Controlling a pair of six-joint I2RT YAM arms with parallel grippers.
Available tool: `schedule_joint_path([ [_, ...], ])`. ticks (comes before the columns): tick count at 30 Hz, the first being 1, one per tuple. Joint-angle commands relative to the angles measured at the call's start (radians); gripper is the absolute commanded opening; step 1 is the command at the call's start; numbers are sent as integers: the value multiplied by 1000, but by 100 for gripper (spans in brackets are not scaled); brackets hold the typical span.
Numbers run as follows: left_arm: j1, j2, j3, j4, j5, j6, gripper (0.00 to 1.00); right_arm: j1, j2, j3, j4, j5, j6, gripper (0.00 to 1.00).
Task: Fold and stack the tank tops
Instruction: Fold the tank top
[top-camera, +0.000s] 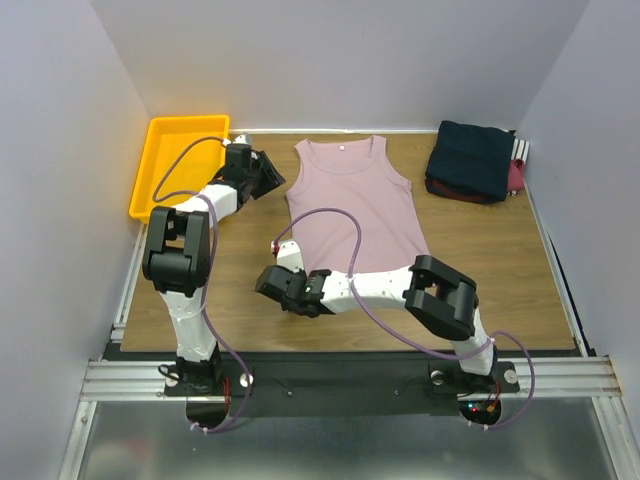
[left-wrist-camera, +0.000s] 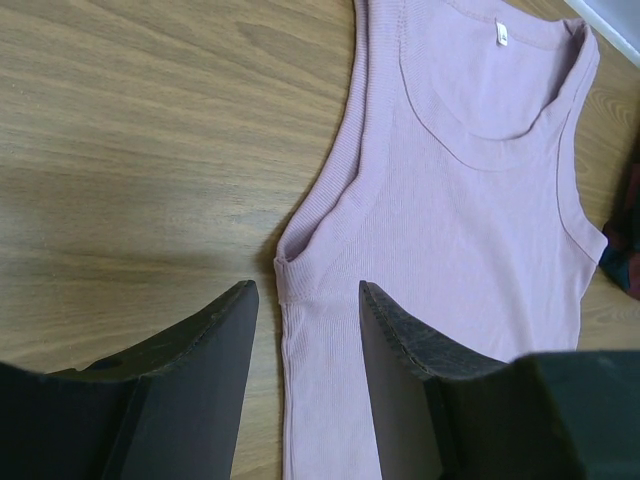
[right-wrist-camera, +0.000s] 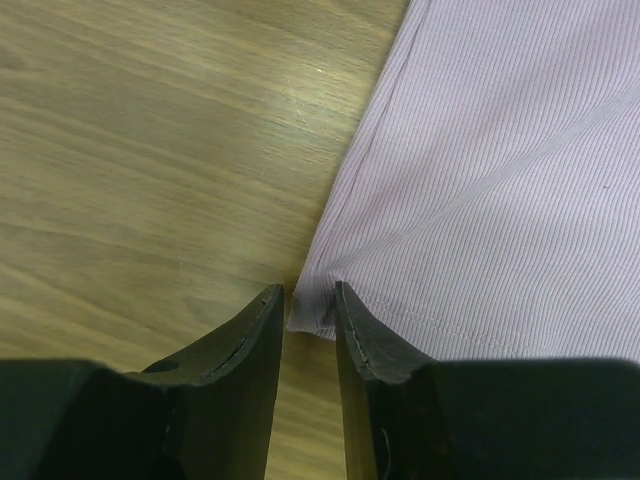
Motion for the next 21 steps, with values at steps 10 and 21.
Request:
schedule_joint_path([
  [10, 3, -124, -76, 39, -5, -43, 56, 30, -49, -36, -32, 14, 9, 8],
  [21, -55, -277, -322, 120, -65, -98, 57, 36, -332, -312, 40, -175, 31, 0],
])
